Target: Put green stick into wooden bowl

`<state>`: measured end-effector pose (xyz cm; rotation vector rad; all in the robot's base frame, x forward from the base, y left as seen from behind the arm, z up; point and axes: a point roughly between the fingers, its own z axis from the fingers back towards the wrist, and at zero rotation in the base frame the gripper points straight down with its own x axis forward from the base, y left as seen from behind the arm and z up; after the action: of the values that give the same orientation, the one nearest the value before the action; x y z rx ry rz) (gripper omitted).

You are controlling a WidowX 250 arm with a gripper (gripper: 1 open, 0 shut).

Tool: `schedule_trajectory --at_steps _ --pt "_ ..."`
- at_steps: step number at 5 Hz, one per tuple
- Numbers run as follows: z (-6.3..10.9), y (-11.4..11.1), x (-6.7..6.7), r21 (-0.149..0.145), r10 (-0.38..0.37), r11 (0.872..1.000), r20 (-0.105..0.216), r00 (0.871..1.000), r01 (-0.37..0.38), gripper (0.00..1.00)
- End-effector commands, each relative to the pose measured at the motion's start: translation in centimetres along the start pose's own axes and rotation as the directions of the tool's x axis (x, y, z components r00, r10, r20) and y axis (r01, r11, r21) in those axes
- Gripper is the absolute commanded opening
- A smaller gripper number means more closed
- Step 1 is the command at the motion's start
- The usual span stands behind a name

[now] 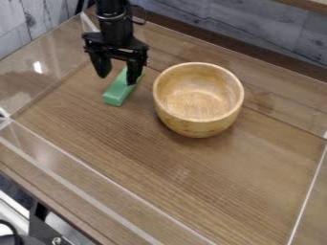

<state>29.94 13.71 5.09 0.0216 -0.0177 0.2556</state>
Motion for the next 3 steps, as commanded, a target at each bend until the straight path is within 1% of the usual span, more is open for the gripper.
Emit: schedule_trajectory --at_steps 1,2,3 --pt "1.0 0.3 1.5 0.031 0.001 1.0 0.067 0.998 -0.003 1.0" --pt "-0.1 0.5 1.7 0.044 0.004 0.999 0.059 0.998 -0.006 1.0" --pt "-0.7 0.6 1.6 0.049 0.007 0.999 0.054 0.998 -0.009 0.0"
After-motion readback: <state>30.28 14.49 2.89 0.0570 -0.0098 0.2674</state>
